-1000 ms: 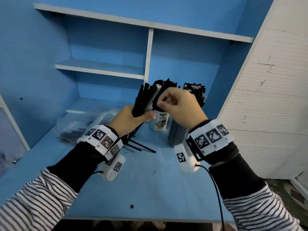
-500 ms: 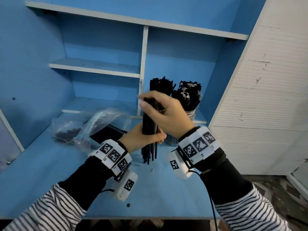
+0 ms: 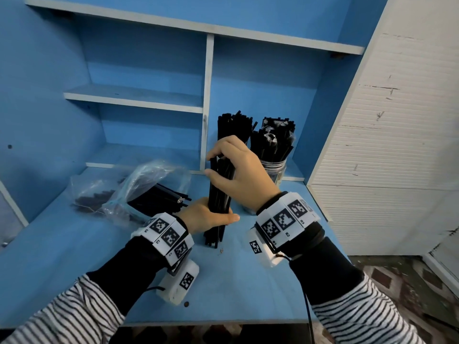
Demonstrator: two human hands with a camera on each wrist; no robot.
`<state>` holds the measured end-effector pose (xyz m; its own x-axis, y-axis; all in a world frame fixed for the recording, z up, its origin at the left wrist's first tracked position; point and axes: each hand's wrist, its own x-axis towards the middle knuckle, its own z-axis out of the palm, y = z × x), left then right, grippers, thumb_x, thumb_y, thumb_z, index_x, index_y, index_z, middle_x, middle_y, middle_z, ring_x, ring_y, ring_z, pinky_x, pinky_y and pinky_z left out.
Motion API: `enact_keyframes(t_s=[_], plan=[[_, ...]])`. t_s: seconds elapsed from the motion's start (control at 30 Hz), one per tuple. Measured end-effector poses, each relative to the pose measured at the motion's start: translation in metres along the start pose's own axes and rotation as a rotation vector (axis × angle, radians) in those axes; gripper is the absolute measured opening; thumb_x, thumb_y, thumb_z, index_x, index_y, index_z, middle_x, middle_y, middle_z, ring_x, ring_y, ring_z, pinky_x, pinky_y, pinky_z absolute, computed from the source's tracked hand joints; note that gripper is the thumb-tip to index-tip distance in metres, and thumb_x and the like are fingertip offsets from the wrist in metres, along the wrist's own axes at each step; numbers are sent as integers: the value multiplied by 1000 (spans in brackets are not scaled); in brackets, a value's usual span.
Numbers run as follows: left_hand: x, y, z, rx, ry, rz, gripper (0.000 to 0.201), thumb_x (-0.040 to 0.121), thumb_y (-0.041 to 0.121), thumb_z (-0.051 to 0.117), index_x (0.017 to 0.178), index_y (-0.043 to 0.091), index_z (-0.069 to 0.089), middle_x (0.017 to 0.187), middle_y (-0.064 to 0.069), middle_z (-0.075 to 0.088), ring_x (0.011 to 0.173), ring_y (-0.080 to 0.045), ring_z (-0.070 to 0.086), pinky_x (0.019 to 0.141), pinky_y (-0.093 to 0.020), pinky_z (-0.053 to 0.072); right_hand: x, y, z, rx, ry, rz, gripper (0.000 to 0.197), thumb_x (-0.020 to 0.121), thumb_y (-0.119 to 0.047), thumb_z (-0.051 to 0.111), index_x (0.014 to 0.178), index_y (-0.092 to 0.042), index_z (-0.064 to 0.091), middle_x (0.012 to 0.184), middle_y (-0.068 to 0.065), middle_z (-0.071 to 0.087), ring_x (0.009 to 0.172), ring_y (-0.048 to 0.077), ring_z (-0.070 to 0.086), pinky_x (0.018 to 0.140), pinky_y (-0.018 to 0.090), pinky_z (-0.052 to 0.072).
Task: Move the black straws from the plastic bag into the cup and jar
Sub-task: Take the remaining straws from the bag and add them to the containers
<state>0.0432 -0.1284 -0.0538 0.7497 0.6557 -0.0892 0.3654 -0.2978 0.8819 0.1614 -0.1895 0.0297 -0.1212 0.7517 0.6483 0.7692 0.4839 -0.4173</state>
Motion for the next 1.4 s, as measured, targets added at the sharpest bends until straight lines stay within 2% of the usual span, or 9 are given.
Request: enact_keyframes(t_s=[0.13,0.3,0.47,0.57,0.77,0.9,1.07,1.23,1.4], plan=[[-4,11,-2,46,42,31,38,87,55,60,70,22,69,81,6,71,90,-12,66,94,-34,49,1,-9,-17,30,34,76,51,80,-26,77,122,-9,54,115,2,52,97,6,51,88,9,42],[-11,43,-13,-90,75,112,37,80,55,61,54,30,56,64,6,63,83,-16,70,93,-50,52,3,-9,-46,164,-78,328,96,60,-63,78,138,-26,38,119,-7,51,97,12,57,82,24,51],[-18,67,-9,14,-286,118,40,86,37,65,51,25,51,57,3,53,69,-20,58,78,-32,51,2,-11,-50,288,-374,308,40,76,-32,79,112,-23,65,101,-13,65,97,-2,61,83,16,49],[-16,73,-8,-13,-366,116,43,91,22,65,51,19,48,54,4,50,71,-21,55,74,-24,50,7,-10,-56,246,-382,271,13,84,-19,73,95,-12,69,92,-1,68,87,7,64,80,24,53],[6,88,-5,-235,63,414,18,81,13,76,82,15,57,70,12,61,67,-5,59,66,-19,47,34,-7,-90,141,-168,231,22,84,-22,71,88,-2,64,85,13,67,80,20,67,77,39,57],[35,74,1,-245,392,465,72,56,45,86,112,34,43,112,9,57,105,-1,57,88,-16,45,54,5,-119,98,31,218,30,80,-29,71,86,0,63,84,15,68,78,24,67,73,41,57],[68,58,13,-166,299,302,111,47,48,90,135,38,23,132,21,41,124,2,43,105,-26,39,68,23,-137,67,119,270,28,84,-23,71,93,1,61,81,7,65,68,9,63,55,17,47],[89,56,16,-84,284,218,91,61,34,89,135,38,36,120,23,56,112,-2,55,100,-29,44,69,44,-141,63,145,326,28,85,-21,70,93,4,60,74,1,60,55,0,56,48,10,40],[92,51,13,-109,242,222,91,60,35,89,137,28,41,118,21,58,108,4,54,103,-30,44,73,61,-151,28,217,351,33,85,-18,69,91,12,56,78,18,59,57,10,55,47,15,42]])
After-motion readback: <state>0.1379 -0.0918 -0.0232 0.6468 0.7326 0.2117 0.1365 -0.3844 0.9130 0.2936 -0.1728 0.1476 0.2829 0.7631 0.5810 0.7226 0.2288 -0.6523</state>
